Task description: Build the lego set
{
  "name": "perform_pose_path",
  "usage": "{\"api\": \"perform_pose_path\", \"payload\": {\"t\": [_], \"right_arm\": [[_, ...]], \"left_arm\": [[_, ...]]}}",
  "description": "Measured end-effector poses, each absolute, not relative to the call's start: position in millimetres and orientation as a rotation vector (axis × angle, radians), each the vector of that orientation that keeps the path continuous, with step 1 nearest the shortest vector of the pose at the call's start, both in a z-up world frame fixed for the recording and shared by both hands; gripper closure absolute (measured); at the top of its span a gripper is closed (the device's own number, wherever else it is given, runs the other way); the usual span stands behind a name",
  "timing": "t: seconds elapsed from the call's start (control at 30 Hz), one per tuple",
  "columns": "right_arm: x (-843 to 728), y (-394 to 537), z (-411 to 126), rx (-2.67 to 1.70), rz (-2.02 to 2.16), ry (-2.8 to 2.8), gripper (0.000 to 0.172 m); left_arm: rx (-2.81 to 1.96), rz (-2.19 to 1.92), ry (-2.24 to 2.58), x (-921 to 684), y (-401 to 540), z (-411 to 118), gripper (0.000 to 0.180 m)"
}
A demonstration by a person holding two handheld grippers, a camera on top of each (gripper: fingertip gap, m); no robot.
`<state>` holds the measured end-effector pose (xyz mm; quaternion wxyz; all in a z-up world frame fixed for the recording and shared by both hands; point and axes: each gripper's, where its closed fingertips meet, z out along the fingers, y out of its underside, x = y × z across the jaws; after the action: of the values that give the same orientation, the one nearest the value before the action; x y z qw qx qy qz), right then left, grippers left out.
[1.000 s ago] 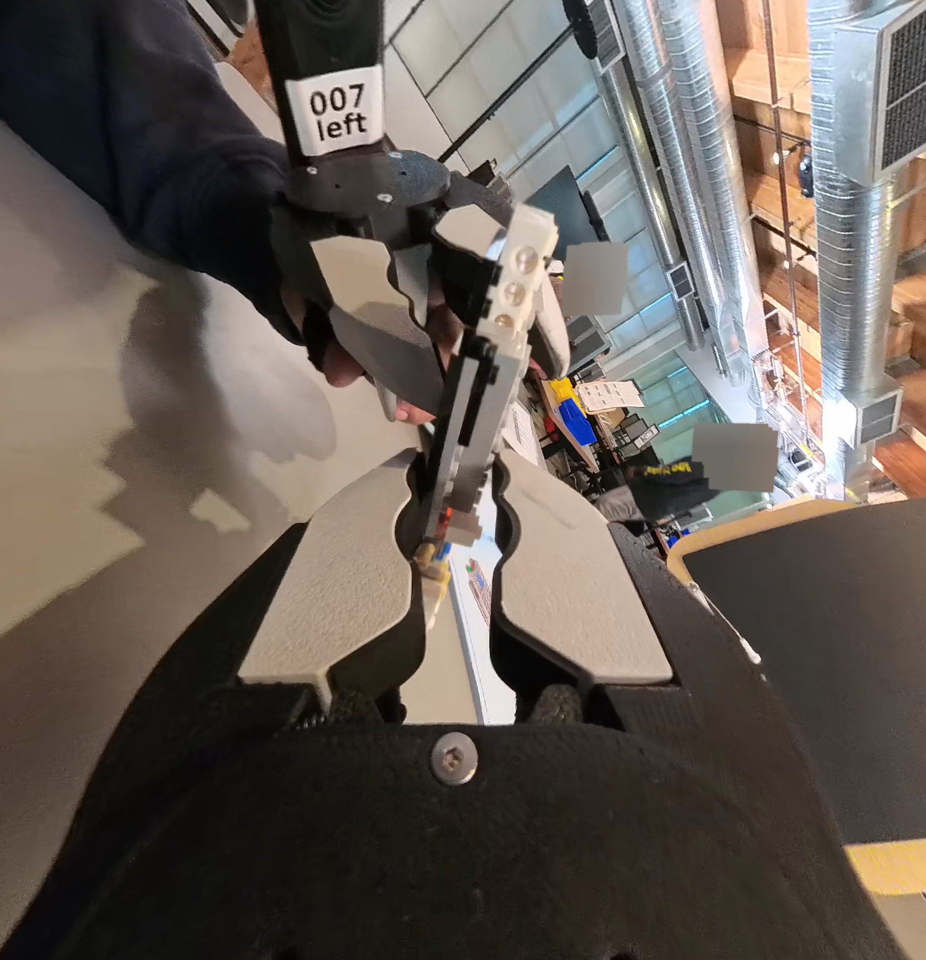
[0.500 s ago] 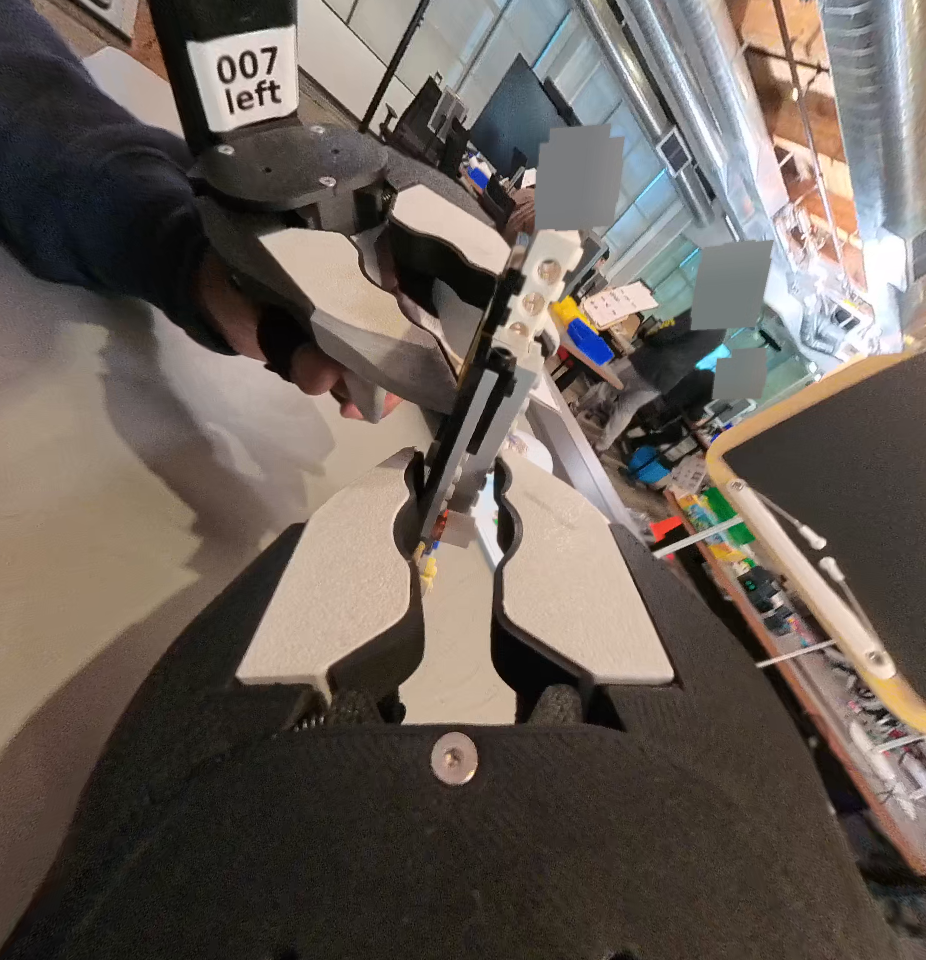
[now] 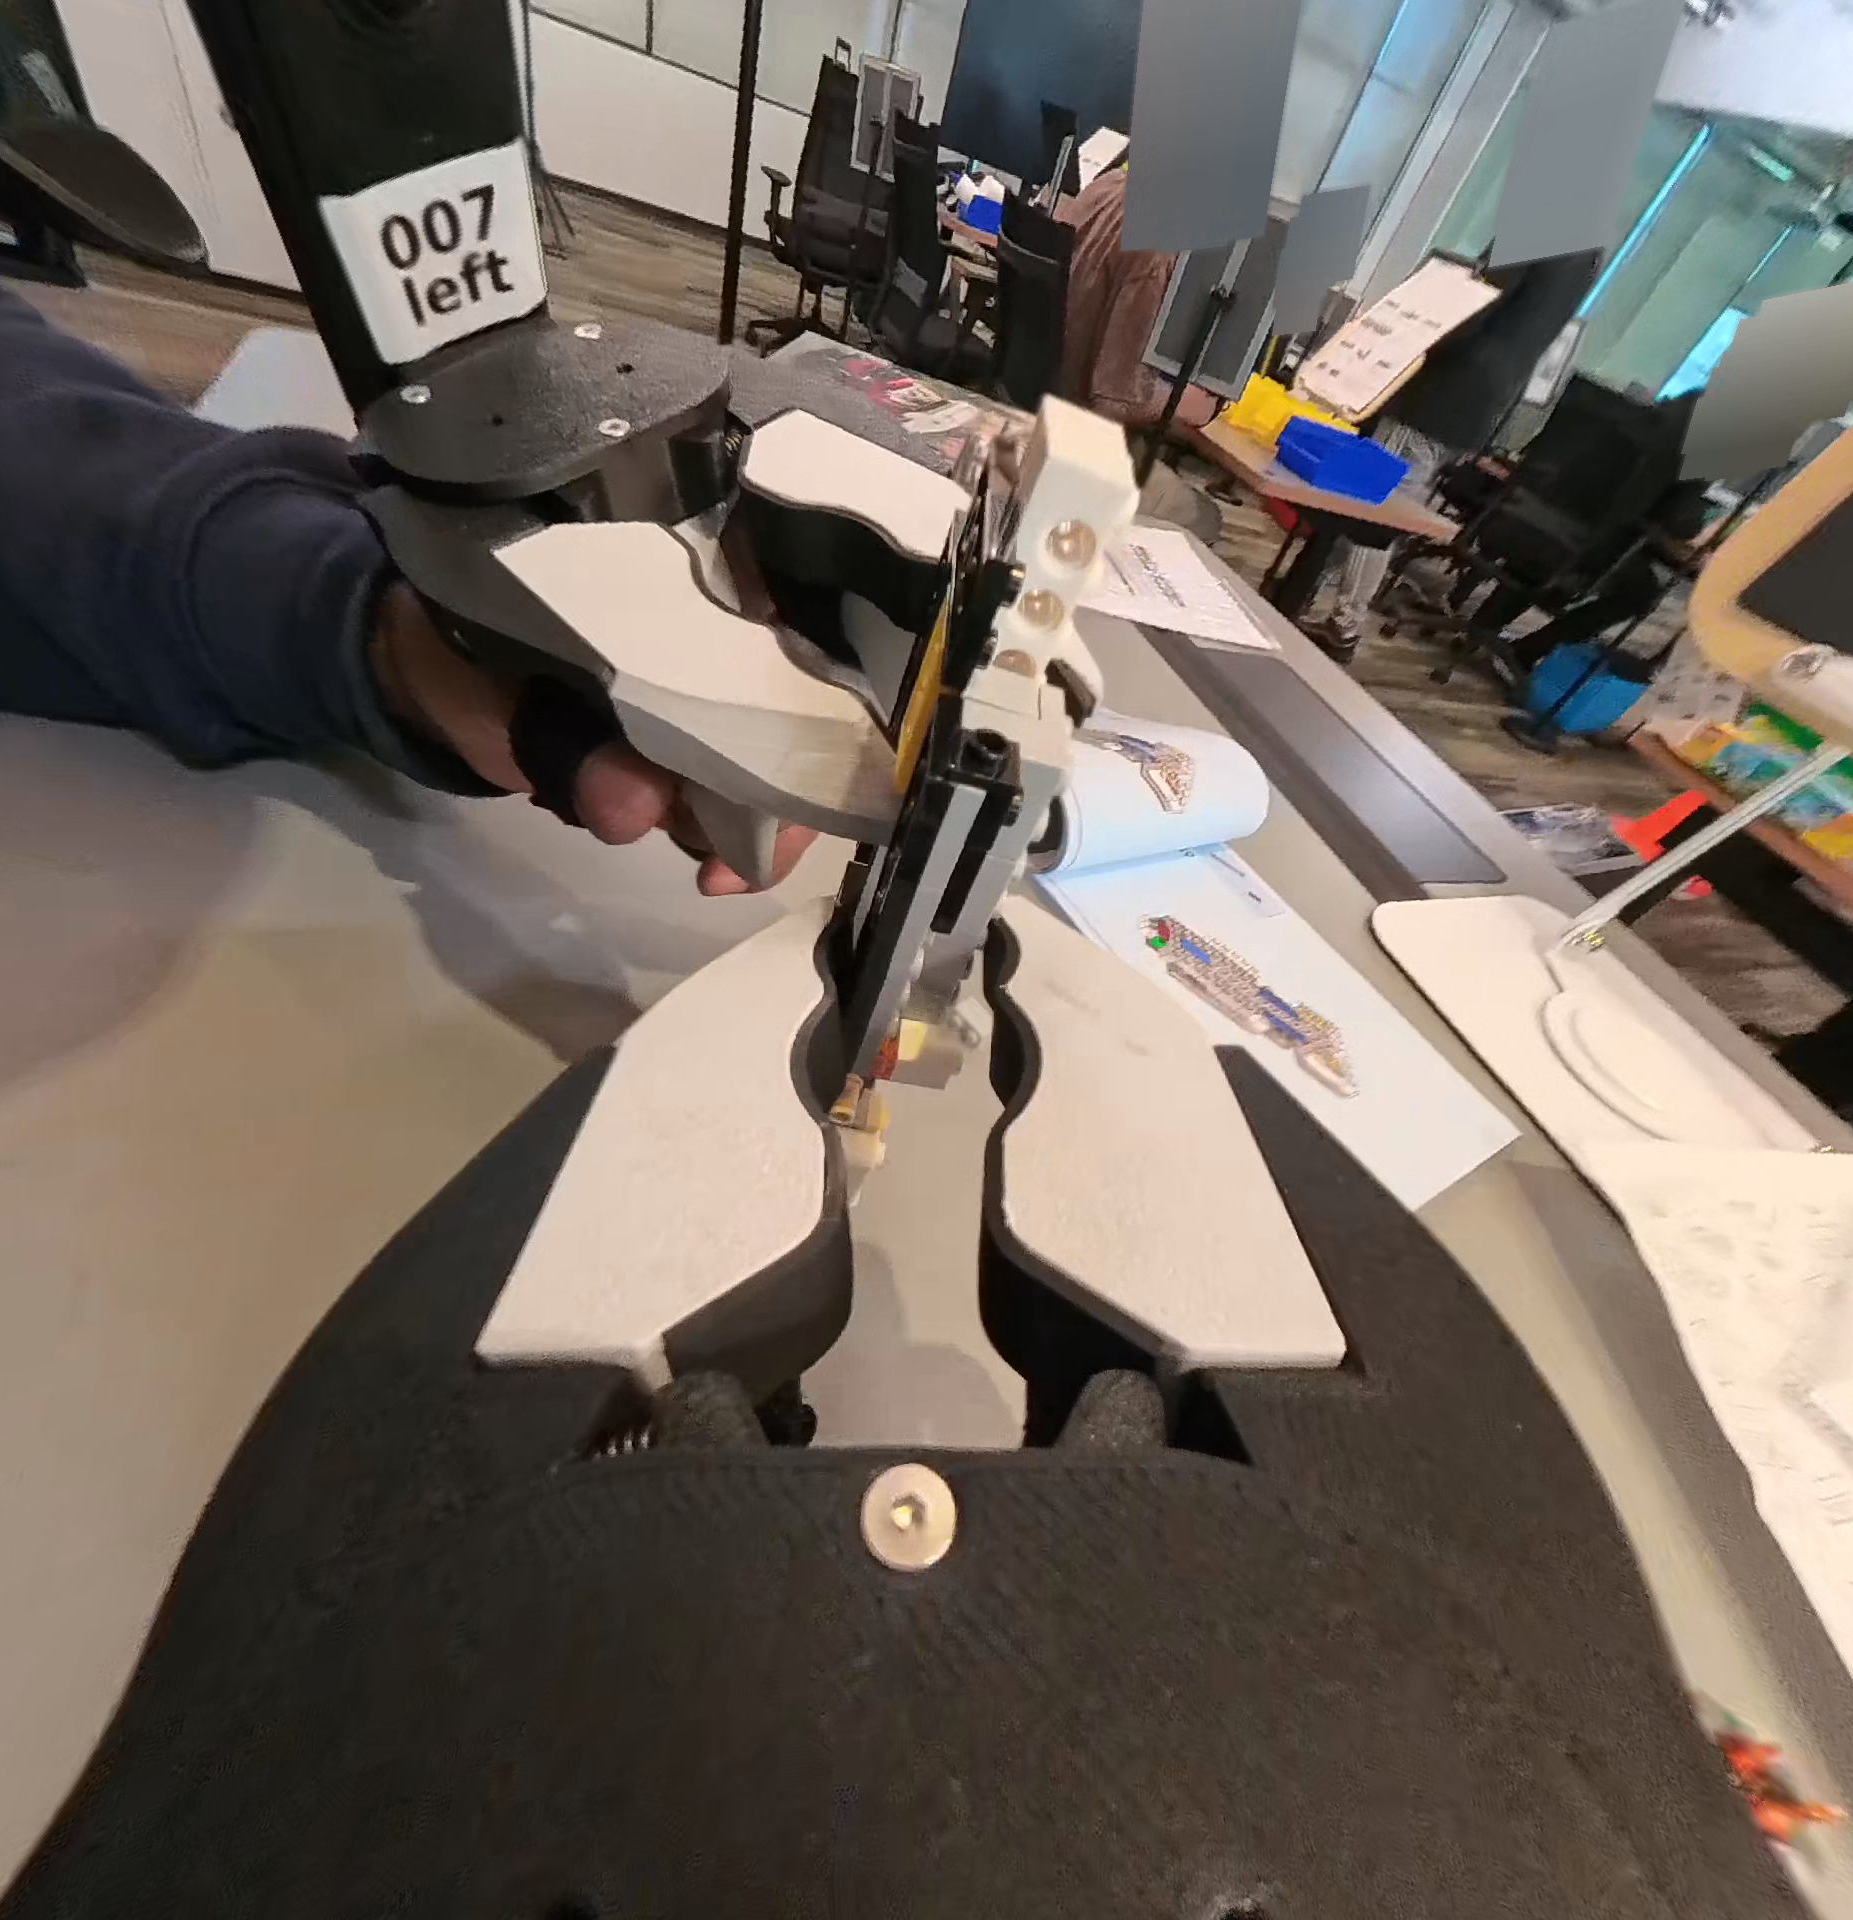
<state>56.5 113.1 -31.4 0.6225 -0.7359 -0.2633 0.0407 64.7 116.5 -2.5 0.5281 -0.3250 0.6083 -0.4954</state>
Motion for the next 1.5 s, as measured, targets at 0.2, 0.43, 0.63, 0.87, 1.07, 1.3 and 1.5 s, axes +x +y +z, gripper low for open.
{"api": "perform_pose_path", "payload": {"t": [0.2,0.43,0.63,0.87,1.07,1.3,1.5], "right_arm": [[55,114,-35,-1.724,0.248,-0.515,0.149],[60,116,-38,-1.745,0.291,-0.46,0.152],[59,116,-43,-1.764,0.275,-0.479,0.152],[60,115,-44,-1.759,0.177,-0.557,0.152],[58,110,-37,-1.692,0.003,-0.693,0.149],[52,103,-30,-1.62,-0.064,-0.767,0.149],[50,101,-31,-1.606,-0.128,-0.799,0.146]], "left_arm": [[-0.814,-1.207,1.499,66,120,-7,0.143],[-0.842,-1.254,1.58,66,117,-16,0.138],[-0.864,-1.252,1.611,67,116,-22,0.137],[-0.909,-1.254,1.596,69,119,-24,0.13],[-0.822,-1.202,1.519,65,114,-16,0.127],[-0.719,-1.195,1.473,59,105,-8,0.126],[-0.724,-1.209,1.481,60,101,-12,0.124]]}}
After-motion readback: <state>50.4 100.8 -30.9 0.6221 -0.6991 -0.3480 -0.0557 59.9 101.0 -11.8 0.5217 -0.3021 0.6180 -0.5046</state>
